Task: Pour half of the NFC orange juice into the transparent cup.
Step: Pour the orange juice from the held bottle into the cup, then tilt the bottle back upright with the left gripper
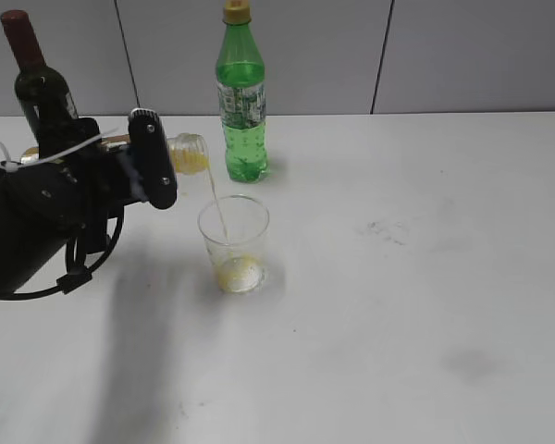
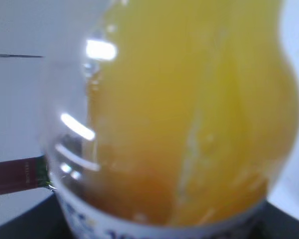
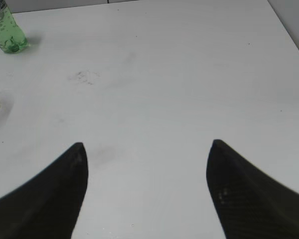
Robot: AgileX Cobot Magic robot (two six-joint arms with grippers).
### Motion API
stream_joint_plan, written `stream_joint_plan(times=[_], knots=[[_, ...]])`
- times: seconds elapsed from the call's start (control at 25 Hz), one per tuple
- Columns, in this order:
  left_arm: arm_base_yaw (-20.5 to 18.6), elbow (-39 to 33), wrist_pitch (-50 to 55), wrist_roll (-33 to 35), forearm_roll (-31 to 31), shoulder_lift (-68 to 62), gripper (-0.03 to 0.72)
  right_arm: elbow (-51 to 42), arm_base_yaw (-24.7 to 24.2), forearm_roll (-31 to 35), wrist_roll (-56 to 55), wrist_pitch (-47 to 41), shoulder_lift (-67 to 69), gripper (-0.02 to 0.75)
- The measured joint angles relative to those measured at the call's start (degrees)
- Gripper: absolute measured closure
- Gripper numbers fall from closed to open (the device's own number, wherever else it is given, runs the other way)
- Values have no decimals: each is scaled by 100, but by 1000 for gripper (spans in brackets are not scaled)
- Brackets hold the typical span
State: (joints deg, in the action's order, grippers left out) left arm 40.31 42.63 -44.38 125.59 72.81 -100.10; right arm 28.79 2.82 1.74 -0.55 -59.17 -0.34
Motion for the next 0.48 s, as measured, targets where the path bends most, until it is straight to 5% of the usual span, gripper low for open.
stream_joint_plan(times=[0.48], knots=[[10,2,-137,405,-64,-29,218,0,0,0,0,0,0,168]])
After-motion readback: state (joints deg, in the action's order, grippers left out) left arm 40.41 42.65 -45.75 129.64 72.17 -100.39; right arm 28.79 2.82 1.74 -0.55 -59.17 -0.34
